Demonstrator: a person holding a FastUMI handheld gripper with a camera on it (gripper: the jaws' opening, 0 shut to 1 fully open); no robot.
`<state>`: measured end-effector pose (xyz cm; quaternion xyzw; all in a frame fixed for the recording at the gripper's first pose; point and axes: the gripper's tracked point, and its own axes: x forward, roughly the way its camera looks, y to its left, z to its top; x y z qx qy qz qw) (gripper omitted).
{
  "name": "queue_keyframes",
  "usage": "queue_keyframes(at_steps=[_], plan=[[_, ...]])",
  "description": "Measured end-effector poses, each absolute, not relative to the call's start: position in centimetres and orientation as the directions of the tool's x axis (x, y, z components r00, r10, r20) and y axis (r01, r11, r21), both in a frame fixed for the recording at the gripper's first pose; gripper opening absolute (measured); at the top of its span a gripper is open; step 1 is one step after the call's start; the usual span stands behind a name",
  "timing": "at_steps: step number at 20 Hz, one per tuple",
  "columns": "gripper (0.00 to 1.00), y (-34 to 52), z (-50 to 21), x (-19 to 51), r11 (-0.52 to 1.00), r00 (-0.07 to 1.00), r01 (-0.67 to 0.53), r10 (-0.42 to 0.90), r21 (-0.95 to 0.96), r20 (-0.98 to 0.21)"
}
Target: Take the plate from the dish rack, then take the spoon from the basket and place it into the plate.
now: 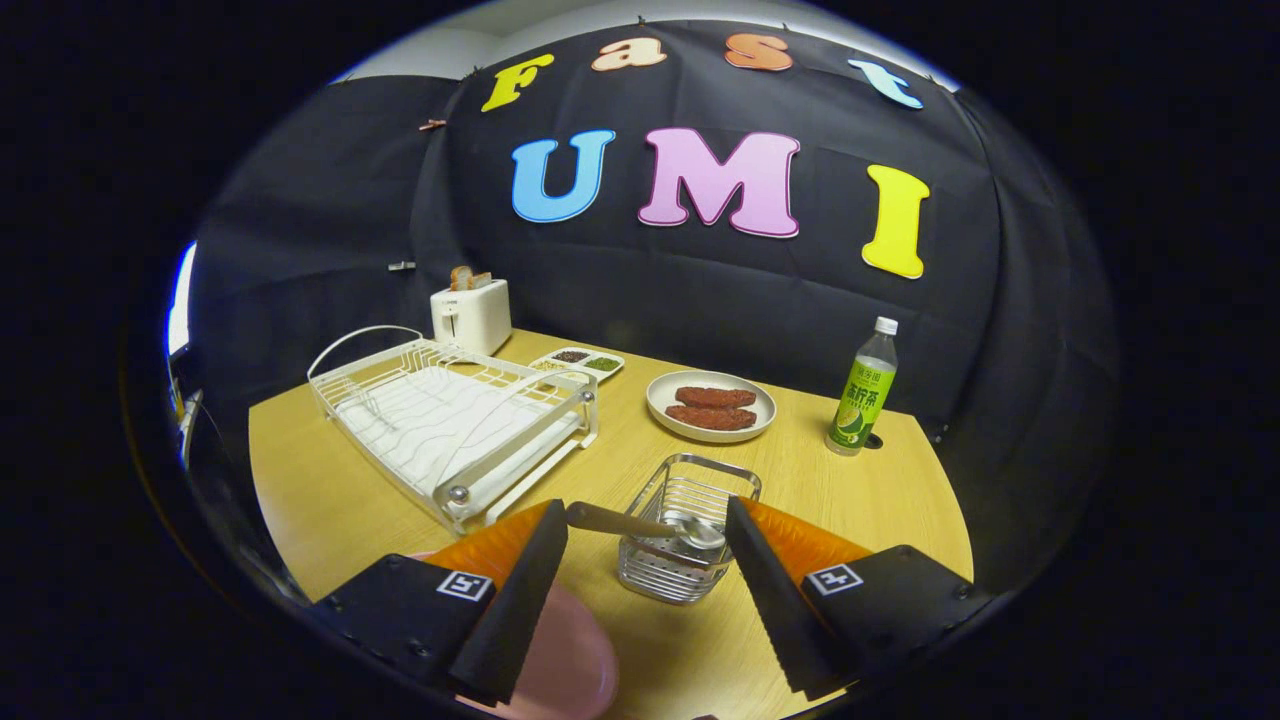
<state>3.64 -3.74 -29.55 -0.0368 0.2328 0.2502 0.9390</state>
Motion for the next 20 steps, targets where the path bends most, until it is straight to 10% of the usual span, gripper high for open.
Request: queue_keyframes(at_steps=[10,20], plan=[[0.44,-1.2,-30.5,4.8,0.863,0.79,-0.505,0.455,-0.015,-0.412],[0.16,-3.1,-28.5,7.1,0.906,0.836,-0.423,0.393,0.006,-0.384]])
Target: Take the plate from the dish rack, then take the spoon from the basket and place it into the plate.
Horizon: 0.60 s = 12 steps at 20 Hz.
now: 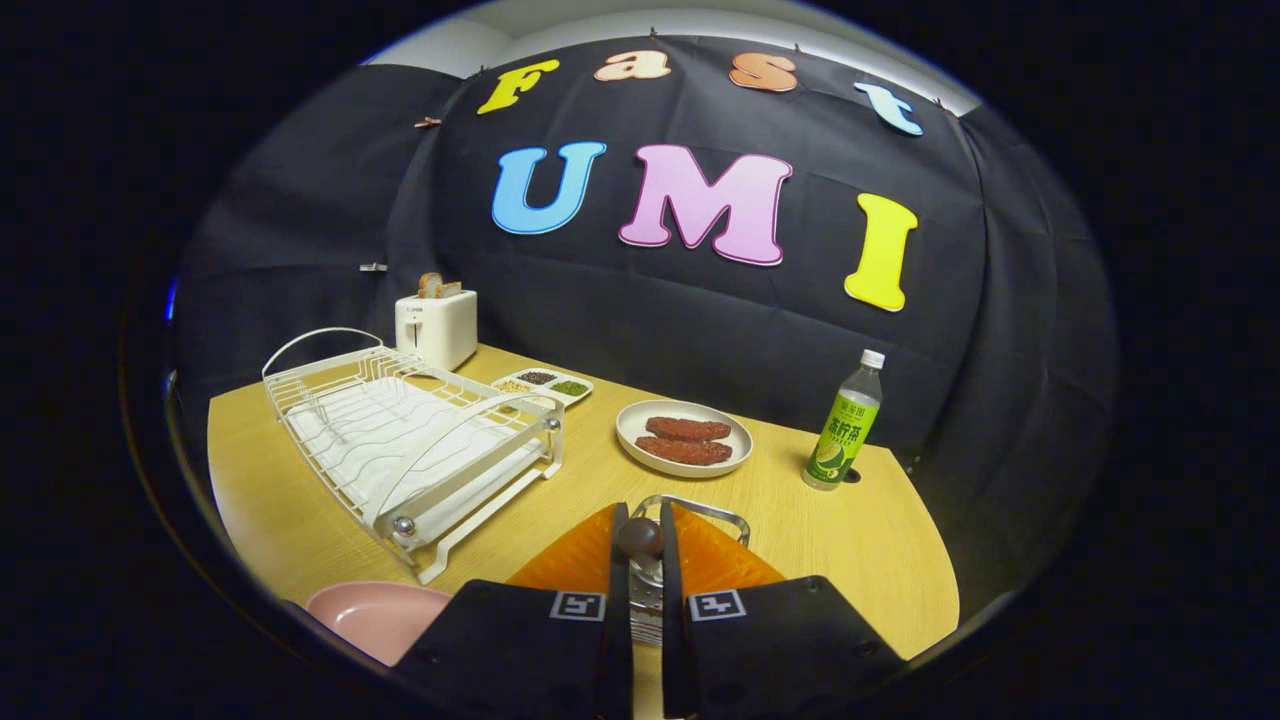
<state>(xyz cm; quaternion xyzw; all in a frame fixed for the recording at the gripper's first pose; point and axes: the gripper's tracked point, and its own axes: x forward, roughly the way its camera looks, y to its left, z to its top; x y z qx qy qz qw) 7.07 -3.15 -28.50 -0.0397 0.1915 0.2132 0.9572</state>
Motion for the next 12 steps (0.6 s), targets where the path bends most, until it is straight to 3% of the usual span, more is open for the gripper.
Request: queue_keyframes(at_steps=[12], plan=[[0.13,-4.2,-21.1,8.3,0.89,0.828,-0.45,0.445,0.068,-0.342]])
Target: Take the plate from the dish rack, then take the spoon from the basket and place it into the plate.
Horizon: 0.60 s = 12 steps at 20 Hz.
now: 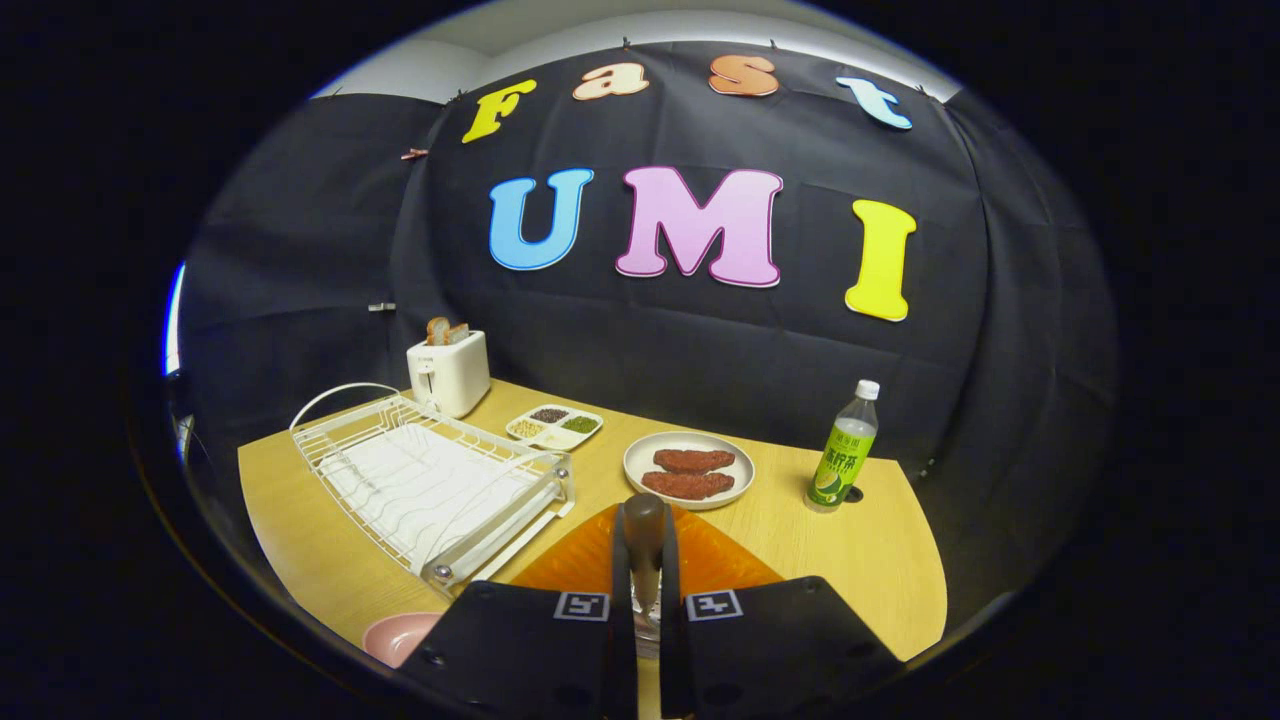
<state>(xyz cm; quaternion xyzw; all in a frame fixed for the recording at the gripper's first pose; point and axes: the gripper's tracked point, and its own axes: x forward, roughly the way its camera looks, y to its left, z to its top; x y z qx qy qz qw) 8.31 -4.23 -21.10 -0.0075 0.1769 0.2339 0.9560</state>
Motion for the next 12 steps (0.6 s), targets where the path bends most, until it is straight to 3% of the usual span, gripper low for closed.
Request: queue_keyframes(at_steps=[5,12], plan=[[0.13,-3.5,-15.8,5.9,0.846,0.797,-0.508,0.532,0.16,-0.284],[0.13,-2.0,-15.2,0.9,0.851,0.795,-0.507,0.523,0.137,-0.309]])
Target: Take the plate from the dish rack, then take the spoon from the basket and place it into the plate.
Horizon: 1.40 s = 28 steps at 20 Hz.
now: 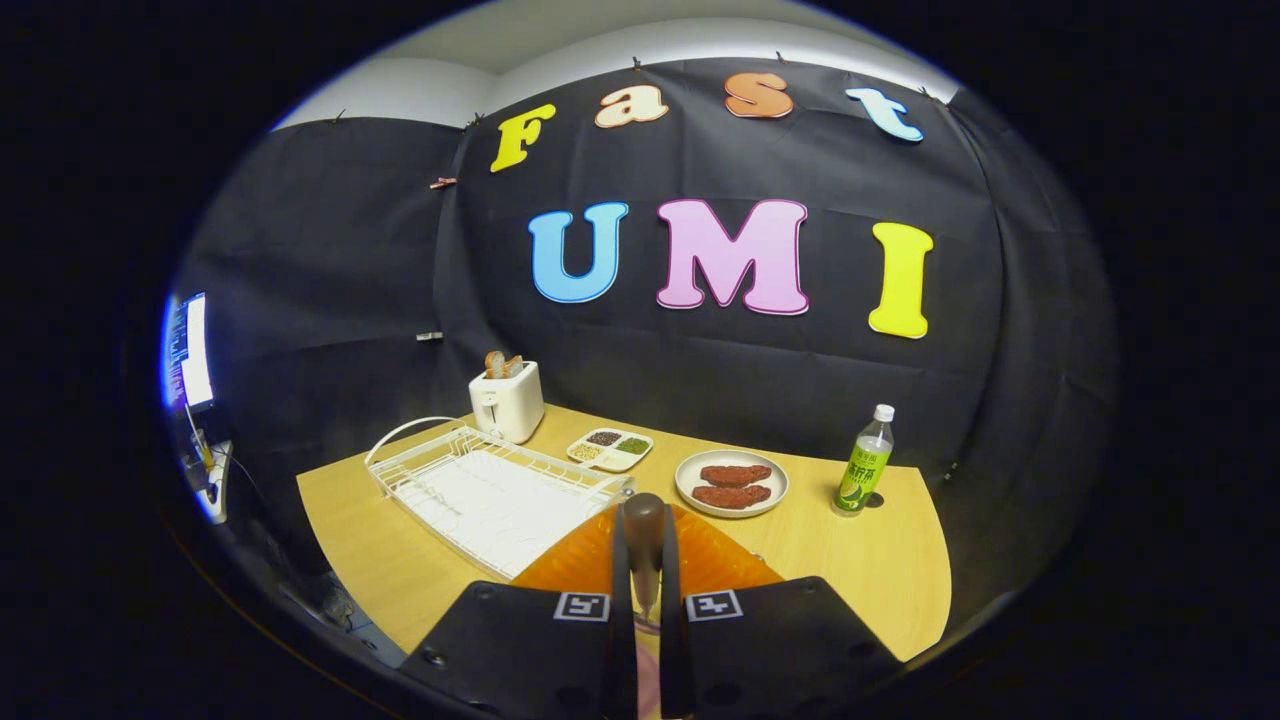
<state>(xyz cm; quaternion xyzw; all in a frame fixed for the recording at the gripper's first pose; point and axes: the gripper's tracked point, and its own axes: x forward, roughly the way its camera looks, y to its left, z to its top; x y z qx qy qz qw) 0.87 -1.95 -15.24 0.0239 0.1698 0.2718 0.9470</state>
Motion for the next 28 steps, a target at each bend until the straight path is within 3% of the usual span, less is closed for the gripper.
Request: queue_keyframes(at_steps=[9,12,22,28], plan=[[0.13,2.6,-25.5,-4.4,0.886,0.806,-0.459,0.446,0.064,-0.388],[0.13,3.3,-24.6,-4.0,0.903,0.855,-0.43,0.412,0.015,-0.314],[0.15,3.0,-27.2,-7.8,0.951,0.819,-0.3,0.296,0.073,-0.492],[0.27,5.2,-28.0,-9.3,0.945,0.741,-0.285,0.324,0.162,-0.588]])
